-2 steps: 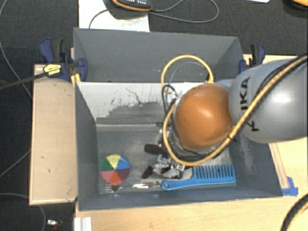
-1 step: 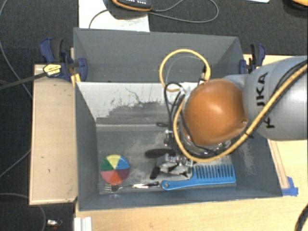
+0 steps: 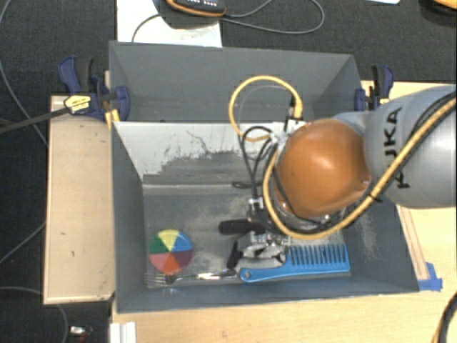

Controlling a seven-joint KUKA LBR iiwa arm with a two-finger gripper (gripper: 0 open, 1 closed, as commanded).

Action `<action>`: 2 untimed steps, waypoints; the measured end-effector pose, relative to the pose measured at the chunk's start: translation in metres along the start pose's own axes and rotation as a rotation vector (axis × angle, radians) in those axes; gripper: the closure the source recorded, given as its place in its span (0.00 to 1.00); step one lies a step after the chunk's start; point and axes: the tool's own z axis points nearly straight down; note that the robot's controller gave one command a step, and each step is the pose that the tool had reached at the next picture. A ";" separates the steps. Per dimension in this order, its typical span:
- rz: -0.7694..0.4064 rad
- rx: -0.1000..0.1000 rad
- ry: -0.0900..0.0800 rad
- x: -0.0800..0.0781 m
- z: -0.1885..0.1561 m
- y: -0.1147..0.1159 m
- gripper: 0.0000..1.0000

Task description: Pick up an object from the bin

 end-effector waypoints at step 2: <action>-0.041 0.000 -0.001 -0.004 -0.022 -0.002 1.00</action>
Offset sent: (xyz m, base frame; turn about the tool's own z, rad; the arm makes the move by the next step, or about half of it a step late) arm 0.0026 0.0061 -0.0375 -0.3231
